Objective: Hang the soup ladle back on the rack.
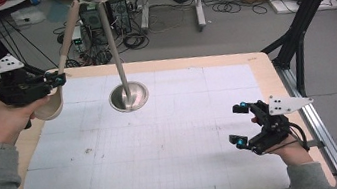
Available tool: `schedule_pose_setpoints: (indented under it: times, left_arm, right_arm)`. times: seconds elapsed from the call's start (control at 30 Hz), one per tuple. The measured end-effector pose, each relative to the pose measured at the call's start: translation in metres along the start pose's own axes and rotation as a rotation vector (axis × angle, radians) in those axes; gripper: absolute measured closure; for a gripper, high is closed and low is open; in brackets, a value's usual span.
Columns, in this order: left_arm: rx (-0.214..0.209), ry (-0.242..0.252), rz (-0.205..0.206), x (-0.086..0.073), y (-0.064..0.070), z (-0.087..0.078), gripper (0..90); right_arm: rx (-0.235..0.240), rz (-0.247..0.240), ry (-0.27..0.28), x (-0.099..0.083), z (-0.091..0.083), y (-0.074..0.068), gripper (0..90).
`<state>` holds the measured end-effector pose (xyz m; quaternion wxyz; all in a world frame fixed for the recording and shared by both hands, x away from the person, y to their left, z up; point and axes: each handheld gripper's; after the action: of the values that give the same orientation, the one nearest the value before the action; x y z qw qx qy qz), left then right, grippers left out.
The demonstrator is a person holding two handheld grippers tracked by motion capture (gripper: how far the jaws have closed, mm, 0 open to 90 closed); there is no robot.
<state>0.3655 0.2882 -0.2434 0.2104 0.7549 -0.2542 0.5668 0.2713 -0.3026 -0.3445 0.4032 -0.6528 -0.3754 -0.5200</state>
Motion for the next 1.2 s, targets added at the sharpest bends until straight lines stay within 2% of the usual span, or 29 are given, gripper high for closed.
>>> schedule_pose_setpoints:
  times: [0.17, 0.27, 0.4, 0.67, 1.2]
  left_arm:
    - [0.015, -0.018, 0.001, -0.002, 0.002, 0.010, 77.2]
    - [0.022, -0.028, -0.015, -0.003, 0.005, 0.016, 77.1]
    - [0.033, -0.039, -0.013, -0.004, 0.008, 0.022, 77.1]
    - [0.096, -0.060, 0.035, -0.006, 0.014, 0.032, 77.1]
    - [0.137, -0.077, 0.011, -0.010, 0.016, 0.060, 76.9]
  right_arm:
    - [-0.004, -0.004, 0.005, -0.001, -0.001, 0.001, 0.0]
    - [-0.007, -0.002, 0.009, 0.000, -0.002, 0.000, 0.0]
    - [0.007, -0.012, 0.020, 0.003, 0.000, -0.002, 0.1]
    - [0.014, -0.017, 0.015, 0.004, 0.002, -0.006, 0.1]
    - [0.018, -0.019, 0.021, 0.005, 0.002, -0.008, 0.1]
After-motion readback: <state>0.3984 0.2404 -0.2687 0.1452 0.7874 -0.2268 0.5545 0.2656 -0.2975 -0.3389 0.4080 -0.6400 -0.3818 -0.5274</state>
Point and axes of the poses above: each handheld gripper's, and its own axes: z roughly forward along the jaws, x roughly out of its top, y roughly to its right, and after that the axes turned 5 degrees about y, right-handed
